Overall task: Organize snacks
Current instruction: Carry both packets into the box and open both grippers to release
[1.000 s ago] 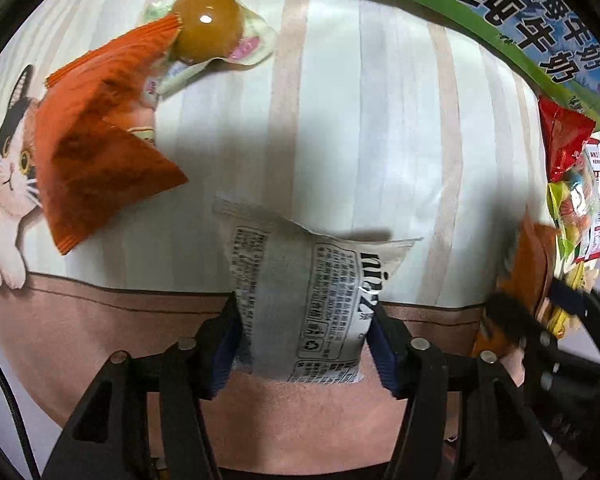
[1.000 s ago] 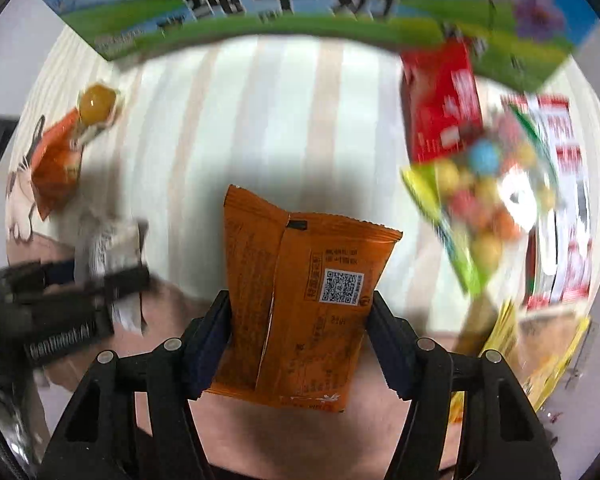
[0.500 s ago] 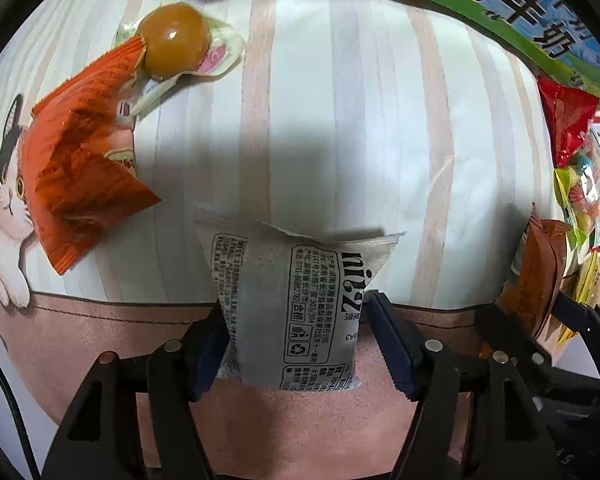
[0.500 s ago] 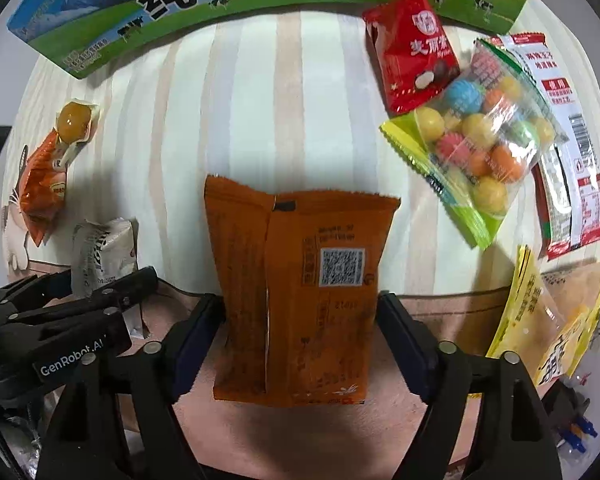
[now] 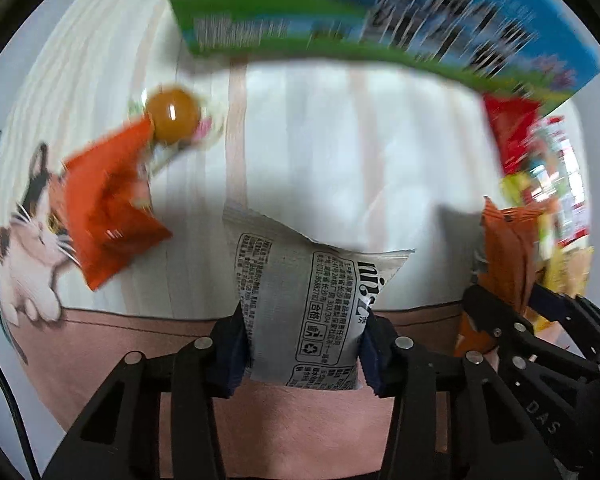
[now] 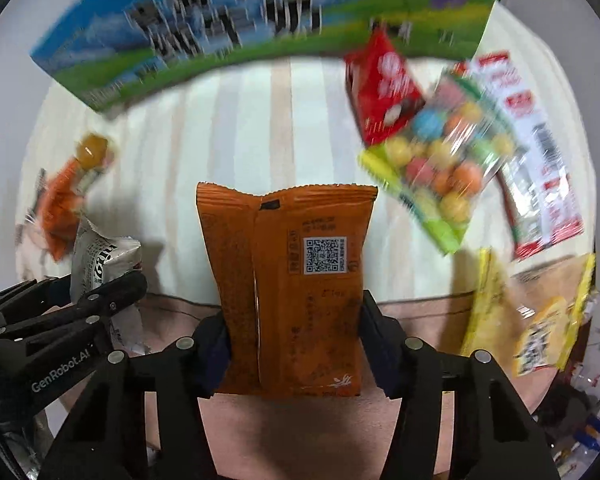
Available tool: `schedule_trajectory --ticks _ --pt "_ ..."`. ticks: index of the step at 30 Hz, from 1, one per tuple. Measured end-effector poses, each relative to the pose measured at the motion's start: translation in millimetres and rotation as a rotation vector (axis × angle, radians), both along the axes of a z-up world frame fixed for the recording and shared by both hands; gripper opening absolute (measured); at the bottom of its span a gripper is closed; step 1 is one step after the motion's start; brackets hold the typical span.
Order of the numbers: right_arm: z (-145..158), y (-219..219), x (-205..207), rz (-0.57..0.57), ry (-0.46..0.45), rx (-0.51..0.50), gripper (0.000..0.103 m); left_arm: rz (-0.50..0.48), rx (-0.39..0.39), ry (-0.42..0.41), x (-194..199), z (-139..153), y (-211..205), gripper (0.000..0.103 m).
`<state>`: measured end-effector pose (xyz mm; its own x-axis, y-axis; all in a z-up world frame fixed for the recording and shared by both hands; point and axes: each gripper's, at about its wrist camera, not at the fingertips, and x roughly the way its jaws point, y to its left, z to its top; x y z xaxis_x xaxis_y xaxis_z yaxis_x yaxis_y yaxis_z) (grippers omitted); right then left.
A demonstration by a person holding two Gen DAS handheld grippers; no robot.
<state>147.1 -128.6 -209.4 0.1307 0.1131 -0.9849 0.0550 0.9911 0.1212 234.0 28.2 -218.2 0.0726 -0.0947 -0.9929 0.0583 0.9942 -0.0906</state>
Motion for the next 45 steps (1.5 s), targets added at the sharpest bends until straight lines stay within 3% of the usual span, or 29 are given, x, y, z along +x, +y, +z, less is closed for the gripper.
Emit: schedule_trajectory --ticks 7,10,12,15,19,25,32,33,34,36,37,45 --pt "108 -25 19 0.004 -0.192 0.112 0.059 -0.012 -0.168 -0.149 20 118 -10 0.043" --pt "155 -37 44 0.015 -0.273 0.136 0.059 -0.046 -0.216 -0.214 50 165 -16 0.043" --pt "180 -40 68 0.018 -0.311 0.140 0.059 -0.059 -0.227 -0.243 80 188 -20 0.043" --pt "199 -43 124 0.023 -0.349 0.081 0.059 -0.068 -0.174 -0.274 132 202 -25 0.043" --pt "184 -60 199 -0.001 -0.293 0.047 0.059 -0.059 -0.103 -0.228 192 179 -22 0.043" --pt "132 -80 279 -0.053 -0.174 0.013 0.059 -0.025 0.004 -0.126 253 110 -5 0.043" --pt "81 -93 337 -0.078 -0.085 -0.013 0.062 0.006 0.006 -0.019 299 59 4 0.045" --pt "76 -94 343 -0.085 -0.071 -0.014 0.069 0.001 0.017 -0.019 304 55 3 0.049" --pt "71 -94 348 -0.087 -0.060 -0.022 0.084 -0.007 0.023 -0.027 308 52 2 0.059" --pt "65 -93 354 -0.086 -0.044 -0.029 0.097 -0.011 0.023 -0.038 312 52 1 0.080" --pt "61 -92 354 -0.085 -0.039 -0.029 0.097 -0.005 0.012 -0.040 315 53 1 0.087" --pt "50 -81 351 -0.079 -0.023 -0.027 0.097 0.000 0.007 -0.039 310 53 -4 0.094"
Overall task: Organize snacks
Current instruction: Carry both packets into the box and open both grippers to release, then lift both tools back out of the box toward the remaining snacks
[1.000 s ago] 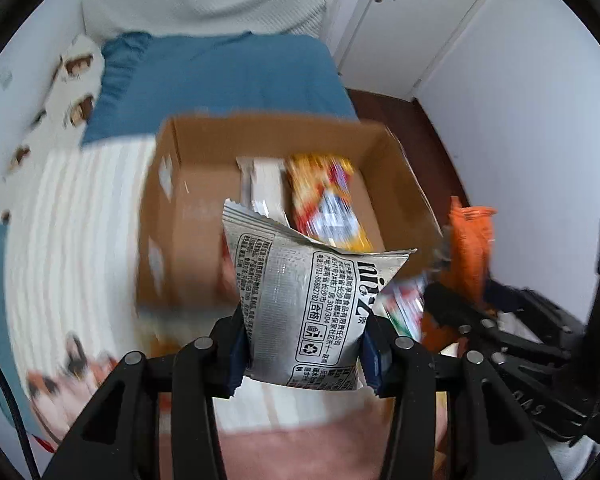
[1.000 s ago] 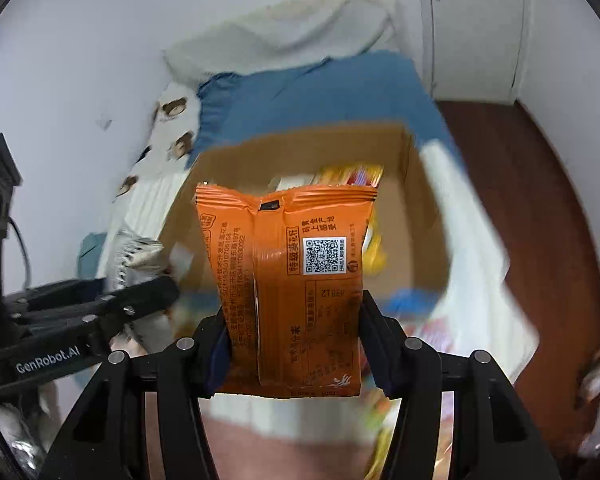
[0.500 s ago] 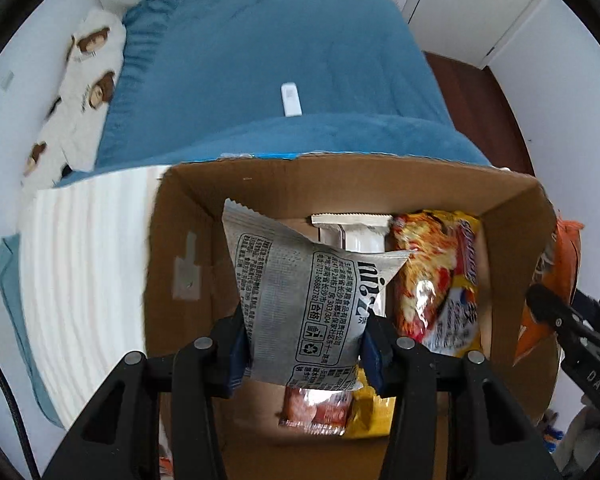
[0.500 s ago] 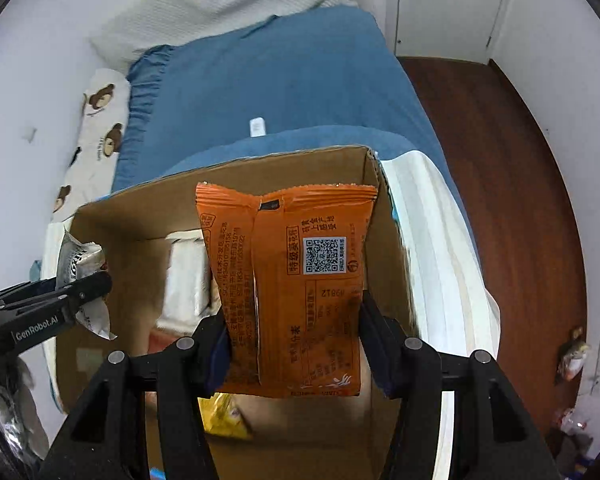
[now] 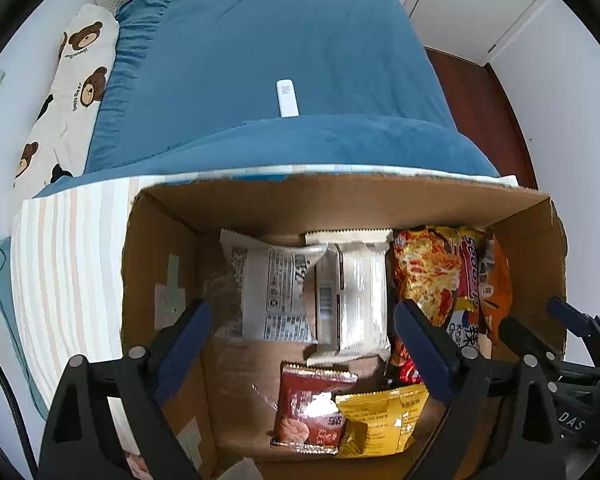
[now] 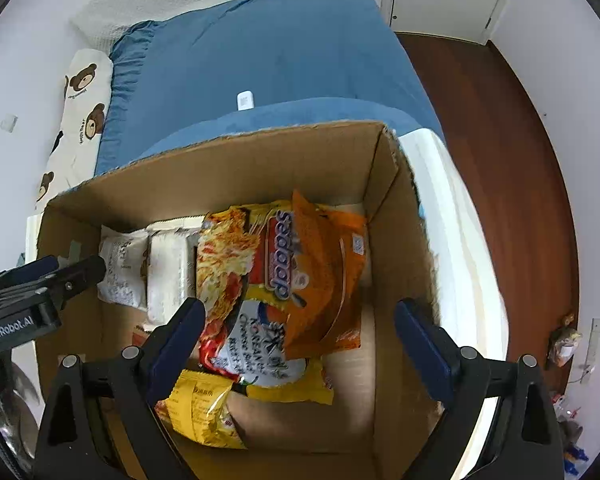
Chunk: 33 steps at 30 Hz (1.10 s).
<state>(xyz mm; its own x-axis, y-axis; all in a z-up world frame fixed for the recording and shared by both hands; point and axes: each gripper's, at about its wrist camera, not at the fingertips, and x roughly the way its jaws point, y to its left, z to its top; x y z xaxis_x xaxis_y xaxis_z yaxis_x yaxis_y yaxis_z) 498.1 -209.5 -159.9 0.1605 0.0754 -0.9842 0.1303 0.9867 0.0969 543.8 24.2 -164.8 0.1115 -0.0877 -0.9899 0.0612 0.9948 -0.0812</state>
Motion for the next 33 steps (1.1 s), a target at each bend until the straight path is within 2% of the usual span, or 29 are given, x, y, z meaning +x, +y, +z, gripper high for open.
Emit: schedule_trajectory --ticks 8,13,21,33 --pt "13 10 -37 0.009 -0.031 -0.014 0.097 0.030 0.005 -0.038 -45 2 7 0.094" --pt "23 18 -64 0.034 -0.068 -0.023 0.097 0.038 0.011 -0.105 -76 14 12 0.094" --pt "56 29 -108 0.058 -0.174 -0.051 0.097 0.017 0.036 -0.244 -126 55 15 0.094" --pt "138 36 -185 0.072 -0.383 -0.103 0.097 0.030 -0.018 -0.415 -202 123 21 0.094"
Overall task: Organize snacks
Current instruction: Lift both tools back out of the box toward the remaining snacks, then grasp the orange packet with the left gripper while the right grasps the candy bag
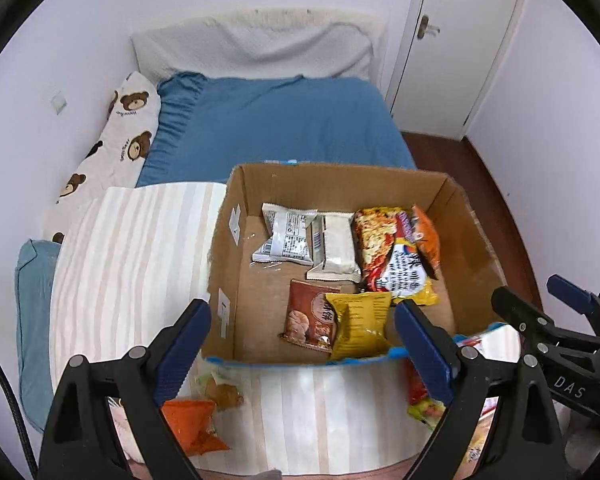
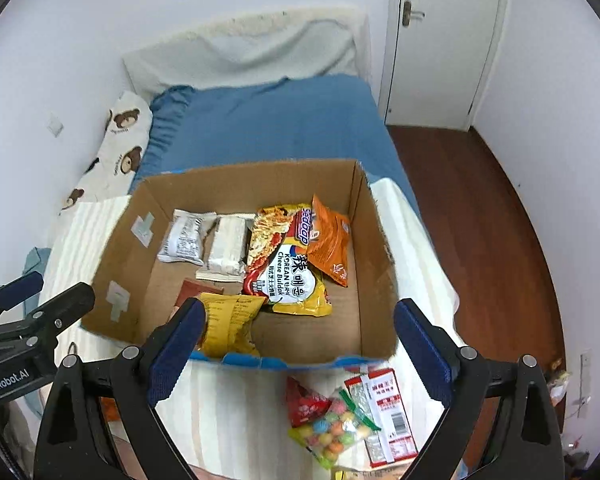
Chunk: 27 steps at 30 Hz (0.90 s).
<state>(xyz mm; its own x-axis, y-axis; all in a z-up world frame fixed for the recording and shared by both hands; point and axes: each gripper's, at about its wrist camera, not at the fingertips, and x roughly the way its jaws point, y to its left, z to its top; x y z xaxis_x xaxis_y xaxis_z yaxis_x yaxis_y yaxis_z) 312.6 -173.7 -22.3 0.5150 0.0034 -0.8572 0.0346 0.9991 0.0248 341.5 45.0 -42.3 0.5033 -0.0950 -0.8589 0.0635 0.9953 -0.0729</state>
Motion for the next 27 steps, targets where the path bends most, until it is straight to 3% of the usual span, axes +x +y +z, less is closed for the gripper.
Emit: schedule_trajectory --ticks 5,9,16,21,27 --pt "31 3 -33 0.014 -0.070 -0.013 0.097 -0.001 -0.019 -0.063 -29 25 2 0.094" --pt "55 5 -61 0.025 -0.106 0.032 0.097 -0.006 -0.044 -0.098 -50 44 5 0.094" --pt "68 -2 -101 0.013 -0.109 0.097 0.097 -0.001 -0.052 -0.135 -78 58 11 0.094" --pt "33 -31 -110 -0.059 -0.011 0.125 0.097 0.017 -0.017 -0.085 -92 31 17 0.094" --pt "-67 -74 -100 -0.202 0.192 0.233 0.097 0.092 0.041 0.044 -96 -33 40 0.094"
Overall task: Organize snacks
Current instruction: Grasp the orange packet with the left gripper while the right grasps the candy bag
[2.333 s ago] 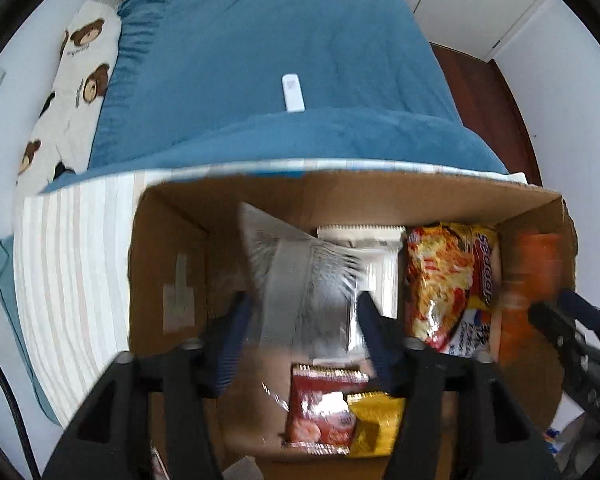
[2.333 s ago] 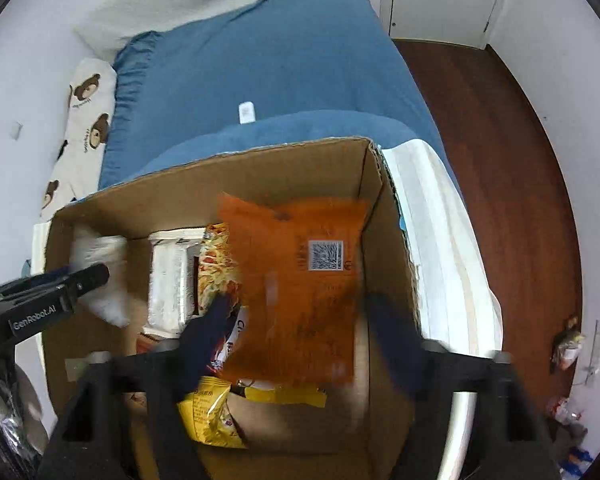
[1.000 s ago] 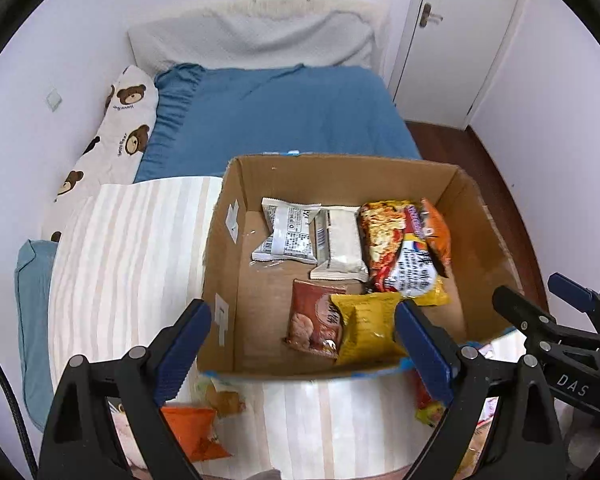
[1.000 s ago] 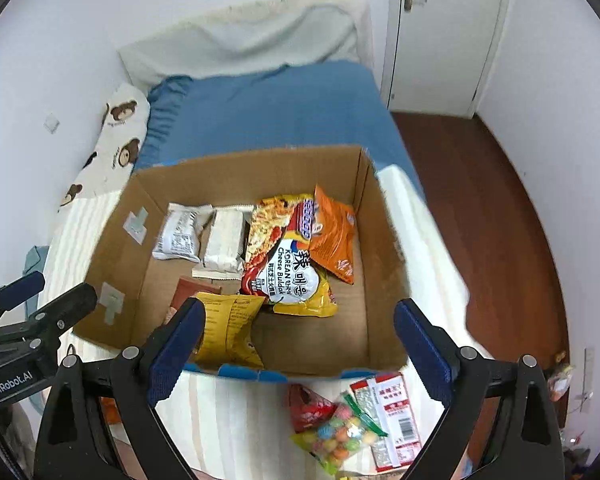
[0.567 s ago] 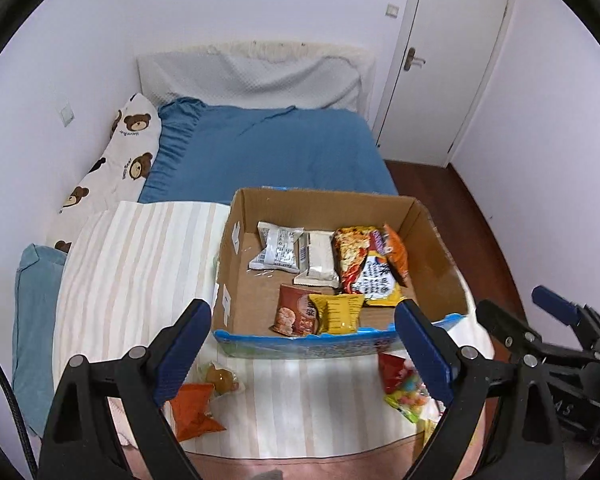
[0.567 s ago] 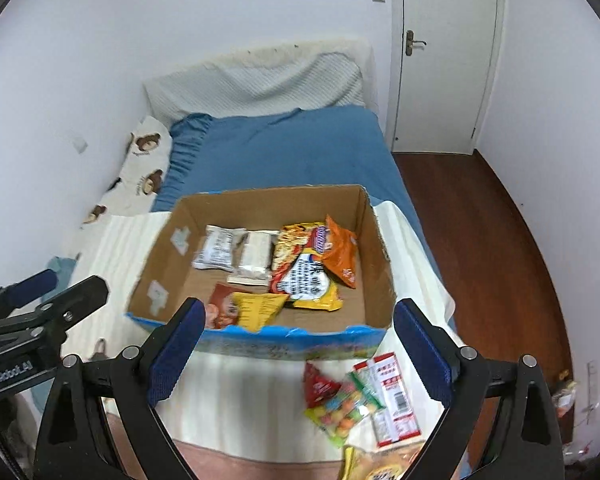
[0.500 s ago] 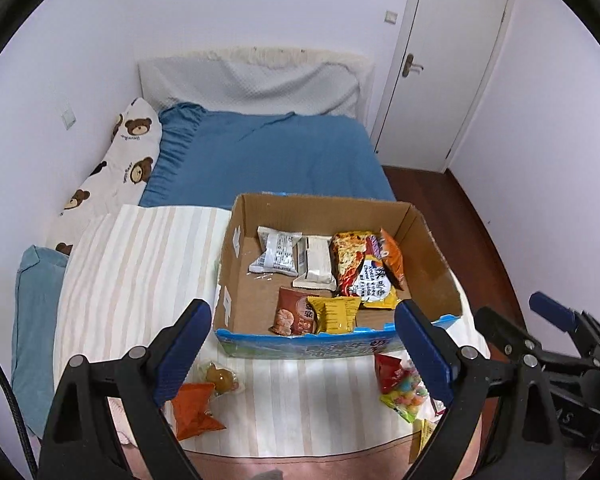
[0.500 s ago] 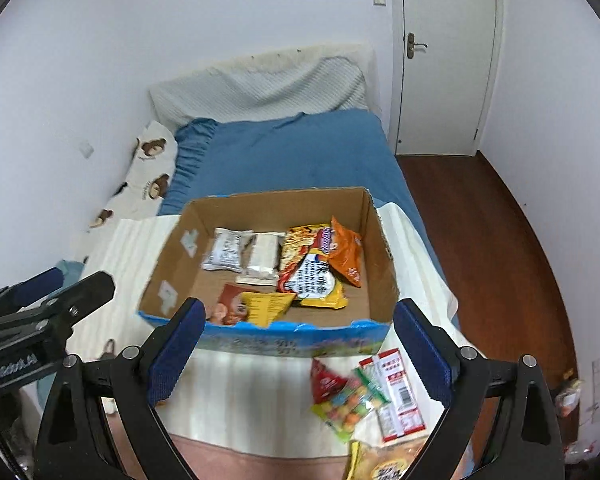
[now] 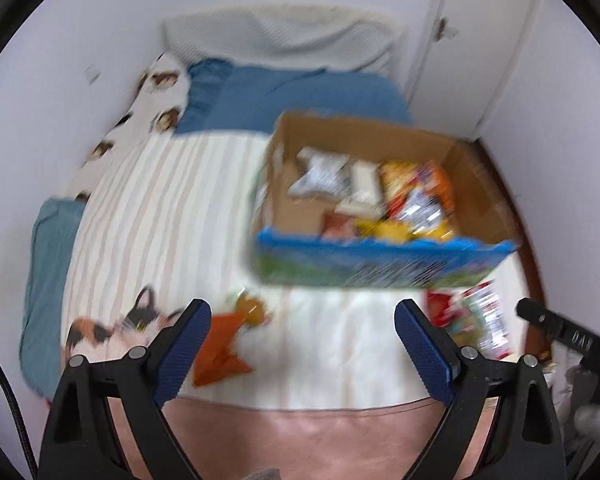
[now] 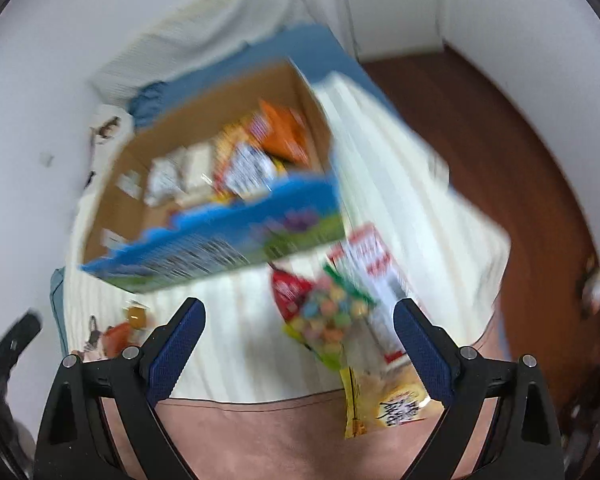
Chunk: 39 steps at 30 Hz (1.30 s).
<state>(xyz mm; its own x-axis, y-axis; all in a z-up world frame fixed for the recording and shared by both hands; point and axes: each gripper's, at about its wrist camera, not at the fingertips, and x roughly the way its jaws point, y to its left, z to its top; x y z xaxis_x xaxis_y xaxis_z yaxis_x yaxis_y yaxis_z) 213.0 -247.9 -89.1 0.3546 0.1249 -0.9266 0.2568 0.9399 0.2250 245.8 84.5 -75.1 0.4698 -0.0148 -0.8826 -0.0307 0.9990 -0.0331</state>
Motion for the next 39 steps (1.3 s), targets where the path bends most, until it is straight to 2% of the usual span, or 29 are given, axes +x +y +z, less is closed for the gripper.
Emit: schedule_trajectory --ticks 2,4,5,7,8,9,12,18,20,23,25,28,30,32,33,37,39 --pt "-39 -6 5 -0.050 0.071 0.051 0.097 0.040 0.035 0.056 -1 -28 14 0.094" --pt "-77 -10 10 -0.099 0.129 0.073 0.091 0.068 0.072 0.097 -1 -50 25 0.094" --pt "-91 -9 12 -0.111 0.148 0.065 0.088 0.084 0.088 0.128 -2 -64 34 0.094" --pt "-117 -8 18 -0.131 0.185 0.032 0.078 0.102 0.121 0.152 -5 -80 47 0.094" --pt "-126 -6 19 -0.134 0.196 0.010 0.077 0.106 0.144 0.172 -7 -90 55 0.094" --pt "-130 -2 20 -0.129 0.190 -0.015 0.076 0.109 0.158 0.183 -9 -96 62 0.094" --pt "-129 12 15 -0.061 0.168 -0.048 0.060 0.105 0.215 0.208 -16 -113 85 0.094" --pt "-130 44 -17 0.081 0.194 -0.045 0.058 -0.015 0.271 0.287 -21 -141 104 0.094" --pt "-130 54 -27 0.120 0.198 -0.047 0.058 -0.023 0.233 0.315 -18 -144 106 0.094" --pt "-131 70 -37 0.169 0.203 -0.059 0.058 0.048 0.032 0.382 -8 -152 118 0.094" --pt "-132 75 -42 0.191 0.207 -0.066 0.058 0.092 -0.061 0.403 1 -156 123 0.094" --pt "-132 89 -48 0.219 0.215 -0.079 0.058 0.118 -0.129 0.437 17 -167 122 0.094" --pt "-133 95 -49 0.224 0.219 -0.086 0.058 0.130 -0.142 0.454 26 -177 121 0.094" --pt "-136 105 -45 0.232 0.225 -0.092 0.058 0.136 -0.135 0.442 33 -185 119 0.073" --pt "-138 105 -47 0.234 0.229 -0.090 0.058 0.130 -0.124 0.445 33 -187 116 0.048" --pt "-144 117 -29 0.277 0.258 -0.040 0.058 0.058 -0.096 0.455 13 -186 93 0.046" --pt "-146 125 -39 0.332 0.283 -0.019 0.058 0.002 -0.104 0.477 -13 -185 71 0.046"
